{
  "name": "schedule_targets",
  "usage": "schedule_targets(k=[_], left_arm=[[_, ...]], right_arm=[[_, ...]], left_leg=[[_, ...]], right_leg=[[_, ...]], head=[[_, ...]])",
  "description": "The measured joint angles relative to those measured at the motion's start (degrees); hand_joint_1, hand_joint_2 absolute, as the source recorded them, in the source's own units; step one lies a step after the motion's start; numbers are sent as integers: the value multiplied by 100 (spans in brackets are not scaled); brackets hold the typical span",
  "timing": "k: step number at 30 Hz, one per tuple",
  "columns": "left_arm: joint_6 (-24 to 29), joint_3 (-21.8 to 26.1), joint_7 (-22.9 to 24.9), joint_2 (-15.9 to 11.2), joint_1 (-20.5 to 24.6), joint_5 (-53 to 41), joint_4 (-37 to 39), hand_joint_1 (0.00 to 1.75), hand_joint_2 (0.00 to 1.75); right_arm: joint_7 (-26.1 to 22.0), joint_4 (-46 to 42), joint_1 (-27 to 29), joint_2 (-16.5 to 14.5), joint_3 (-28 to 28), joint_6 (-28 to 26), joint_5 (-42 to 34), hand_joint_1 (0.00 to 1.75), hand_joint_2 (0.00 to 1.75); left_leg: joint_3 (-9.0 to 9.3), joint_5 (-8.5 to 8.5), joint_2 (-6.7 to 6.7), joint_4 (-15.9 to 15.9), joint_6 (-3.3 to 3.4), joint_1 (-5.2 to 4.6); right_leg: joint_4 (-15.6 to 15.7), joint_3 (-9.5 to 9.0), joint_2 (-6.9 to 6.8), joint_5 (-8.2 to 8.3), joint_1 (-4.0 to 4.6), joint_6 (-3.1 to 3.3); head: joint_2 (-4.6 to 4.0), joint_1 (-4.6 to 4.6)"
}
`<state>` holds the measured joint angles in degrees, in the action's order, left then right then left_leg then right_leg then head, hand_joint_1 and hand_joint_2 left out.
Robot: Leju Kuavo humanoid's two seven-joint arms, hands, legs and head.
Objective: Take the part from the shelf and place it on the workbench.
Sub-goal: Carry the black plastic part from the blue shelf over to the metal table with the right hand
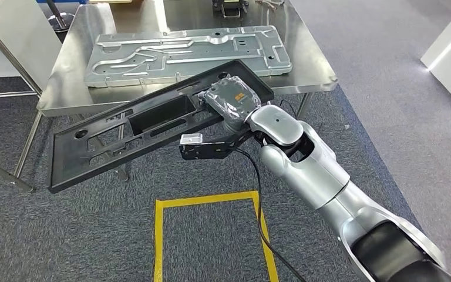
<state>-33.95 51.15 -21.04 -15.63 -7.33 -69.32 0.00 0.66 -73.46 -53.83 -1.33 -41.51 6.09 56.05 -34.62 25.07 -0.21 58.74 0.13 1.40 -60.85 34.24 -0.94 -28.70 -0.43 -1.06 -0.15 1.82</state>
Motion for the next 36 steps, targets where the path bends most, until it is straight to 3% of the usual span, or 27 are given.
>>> schedule_targets(k=[3,4,5,6,8,10,12,15,16,18,19,20,21,22,24,25,28,30,32,34,35,36], left_arm=[[-2,0,-1,3,7,-5,0,0,175],[-2,0,-1,4,8,-5,0,0,175],[-2,0,-1,6,7,-5,0,0,175],[-2,0,-1,7,6,-5,0,0,175],[-2,0,-3,11,6,-2,1,0,175],[-5,0,-5,21,8,10,1,0,175],[-9,0,-5,29,3,19,0,0,175],[-10,0,-4,28,-5,31,0,0,175],[-10,0,-2,25,-6,37,0,0,175],[-13,1,4,23,-9,49,0,0,175],[-15,2,8,23,-12,57,0,0,175],[-19,2,10,24,-17,65,0,0,175],[-22,2,13,24,-26,70,0,0,175],[-23,2,14,23,-34,74,0,0,175],[-26,2,15,25,-49,76,1,0,175],[-29,3,15,27,-47,79,1,0,175],[-41,4,17,29,-38,84,0,0,175],[-50,4,19,29,-47,82,0,0,175],[-62,4,17,29,-47,84,0,0,175],[-70,4,12,28,-44,83,0,0,175],[-73,4,8,28,-47,80,0,0,175],[-75,4,2,28,-52,75,0,0,175]], right_arm=[[0,-5,22,9,10,0,5,168,175],[0,-4,42,15,11,1,8,168,175],[0,-3,60,20,11,1,10,168,175],[0,-3,74,25,11,1,13,168,175],[-4,-8,81,30,18,0,15,168,175],[-20,-21,77,31,32,1,18,168,175],[-41,-31,75,32,42,2,29,168,175],[-55,-51,76,28,52,3,45,168,175],[-59,-59,74,25,55,3,46,168,175],[-64,-63,81,22,57,3,46,168,175],[-66,-64,95,22,57,4,46,168,175],[-66,-64,114,23,57,7,47,168,175],[-66,-64,129,24,57,9,49,168,175],[-66,-65,139,24,57,10,50,168,175],[-67,-65,137,24,57,11,50,168,175],[-67,-67,131,24,58,11,49,168,175],[-72,-72,125,24,62,11,50,168,175],[-81,-78,127,24,67,13,52,168,175],[-92,-81,127,24,73,16,52,168,175],[-100,-78,150,26,76,20,56,168,175],[-103,-74,170,30,76,23,62,168,175],[-107,-70,187,36,76,27,68,168,175]], left_leg=[[19,22,-16,-9,89,-25],[27,32,-27,-8,102,-38],[43,48,-43,-8,112,-51],[67,65,-60,-8,115,-63],[131,116,-92,-7,109,-85],[167,171,-112,0,66,-101],[178,211,-119,-9,1,-98],[165,325,-83,133,-92,-79],[64,426,-65,366,-123,-71],[-335,674,-38,1101,-181,-44],[-547,729,-30,1416,-207,-27],[-688,678,-21,1558,-229,-9],[-721,507,-14,1468,-245,7],[-650,240,-4,1168,-257,20],[-379,-213,27,425,-264,17],[-279,-288,42,189,-235,2],[-184,-172,40,43,-84,-30],[-90,-114,22,6,5,-23],[15,-44,6,-23,79,-26],[106,42,-16,-26,115,-41],[163,92,-31,-26,121,-51],[233,146,-47,-26,124,-65]], right_leg=[[-1054,557,41,-464,-8,-23],[-1325,729,44,-519,-7,-21],[-1399,811,46,-458,-3,-9],[-1251,777,49,-292,4,14],[-521,471,73,151,33,100],[59,205,93,337,65,167],[199,137,91,300,83,193],[314,-4,78,283,33,254],[351,-72,69,268,13,271],[367,-180,55,196,10,289],[367,-231,52,150,9,285],[366,-293,50,98,7,277],[365,-364,49,41,2,264],[364,-445,49,-21,-7,244],[360,-578,52,-149,-15,179],[361,-613,56,-195,-9,142],[329,-642,61,-223,13,43],[44,-524,63,-205,-1,-8],[-599,-121,71,-328,-11,-37],[-1213,402,75,-589,-6,-36],[-1331,586,76,-657,-1,-23],[-1280,686,77,-618,10,2]], head=[[0,0],[0,0],[0,0],[0,0],[0,0],[0,-1],[0,-1],[0,2],[0,3],[0,2],[0,2],[0,2],[0,2],[0,2],[0,0],[0,1],[0,2],[0,2],[0,0],[0,0],[0,0],[0,0]])
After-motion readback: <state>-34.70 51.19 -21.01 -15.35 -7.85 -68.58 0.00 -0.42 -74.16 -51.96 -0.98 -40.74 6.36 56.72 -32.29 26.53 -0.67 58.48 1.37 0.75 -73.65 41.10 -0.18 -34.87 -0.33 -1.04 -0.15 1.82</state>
